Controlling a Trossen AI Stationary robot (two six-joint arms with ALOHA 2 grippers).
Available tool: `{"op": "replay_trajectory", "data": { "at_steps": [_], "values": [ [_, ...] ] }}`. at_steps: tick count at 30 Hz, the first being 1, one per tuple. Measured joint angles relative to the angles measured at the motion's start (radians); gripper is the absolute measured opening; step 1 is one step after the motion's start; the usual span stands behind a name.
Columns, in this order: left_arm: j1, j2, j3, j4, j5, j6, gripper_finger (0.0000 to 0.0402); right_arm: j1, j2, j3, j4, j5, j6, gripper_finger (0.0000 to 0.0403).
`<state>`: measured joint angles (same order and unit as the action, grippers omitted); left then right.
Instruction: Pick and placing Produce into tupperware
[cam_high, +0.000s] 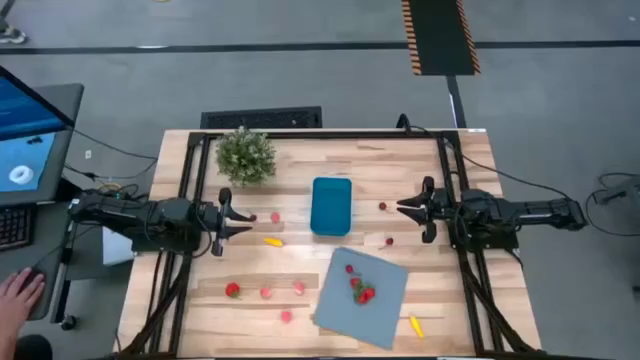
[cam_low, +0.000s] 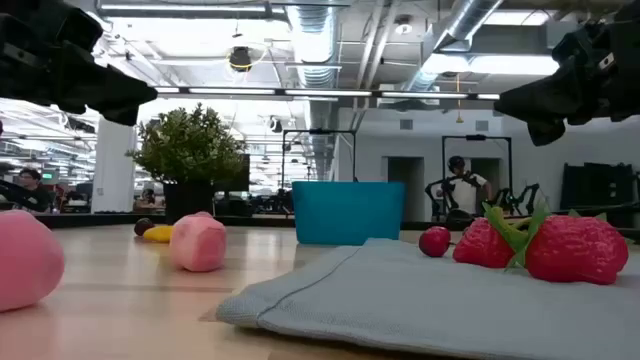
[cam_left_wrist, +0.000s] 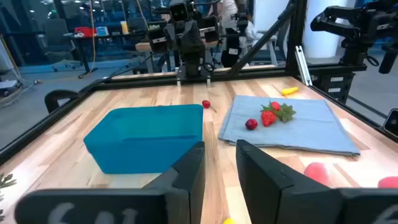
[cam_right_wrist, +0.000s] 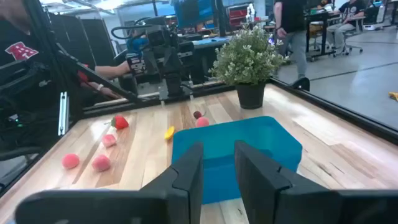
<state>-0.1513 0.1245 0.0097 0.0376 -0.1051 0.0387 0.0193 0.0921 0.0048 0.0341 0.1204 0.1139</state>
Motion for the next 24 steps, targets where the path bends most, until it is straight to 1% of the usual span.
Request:
{"op": "replay_trajectory", "data": {
  "at_steps": [24],
  "values": [
    [0.000,0.000,0.000,0.000,0.000,0.000,0.0083,0.000,0.000,0.000,0.000,0.000,0.000,0.0111]
  ]
}}
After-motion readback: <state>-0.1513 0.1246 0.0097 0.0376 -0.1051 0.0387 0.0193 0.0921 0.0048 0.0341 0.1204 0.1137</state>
